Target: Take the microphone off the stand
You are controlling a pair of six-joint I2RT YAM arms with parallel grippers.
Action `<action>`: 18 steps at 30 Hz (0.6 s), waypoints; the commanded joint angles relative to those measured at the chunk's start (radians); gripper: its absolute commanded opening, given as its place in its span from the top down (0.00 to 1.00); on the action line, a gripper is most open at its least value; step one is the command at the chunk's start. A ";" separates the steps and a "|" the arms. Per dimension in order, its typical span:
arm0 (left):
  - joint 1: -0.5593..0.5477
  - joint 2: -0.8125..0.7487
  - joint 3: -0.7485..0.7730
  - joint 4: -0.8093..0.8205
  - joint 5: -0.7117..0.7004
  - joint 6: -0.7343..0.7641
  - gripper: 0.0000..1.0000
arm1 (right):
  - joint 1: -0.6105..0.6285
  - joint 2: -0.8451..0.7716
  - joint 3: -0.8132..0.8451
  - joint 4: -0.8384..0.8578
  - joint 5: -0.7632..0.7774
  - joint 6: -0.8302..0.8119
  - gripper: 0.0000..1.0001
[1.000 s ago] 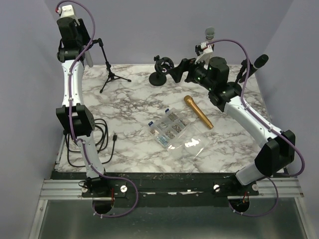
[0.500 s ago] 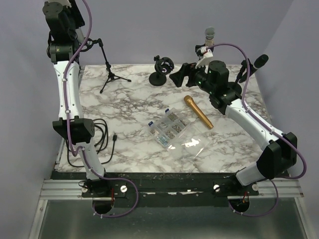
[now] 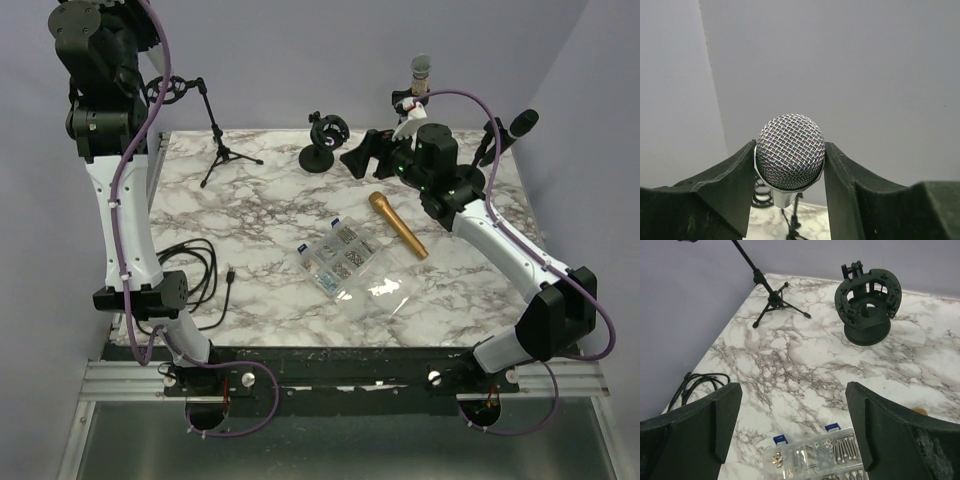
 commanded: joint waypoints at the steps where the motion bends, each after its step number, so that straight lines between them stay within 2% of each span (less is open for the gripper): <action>1: -0.011 -0.126 -0.079 -0.191 0.046 -0.161 1.00 | 0.004 -0.058 -0.015 -0.053 0.010 0.025 0.07; 5: -0.014 -0.199 -0.212 -0.344 0.132 -0.273 1.00 | 0.004 -0.088 -0.034 -0.054 -0.009 0.043 0.07; 8: -0.021 -0.270 -0.353 -0.399 0.193 -0.315 1.00 | 0.004 -0.109 -0.052 -0.049 -0.030 0.060 0.07; 14: -0.056 -0.431 -0.792 -0.369 0.299 -0.353 1.00 | 0.004 -0.134 -0.094 -0.034 -0.063 0.089 0.06; 18: -0.074 -0.439 -1.000 -0.385 0.355 -0.404 1.00 | 0.006 -0.131 -0.108 -0.003 -0.080 0.125 0.05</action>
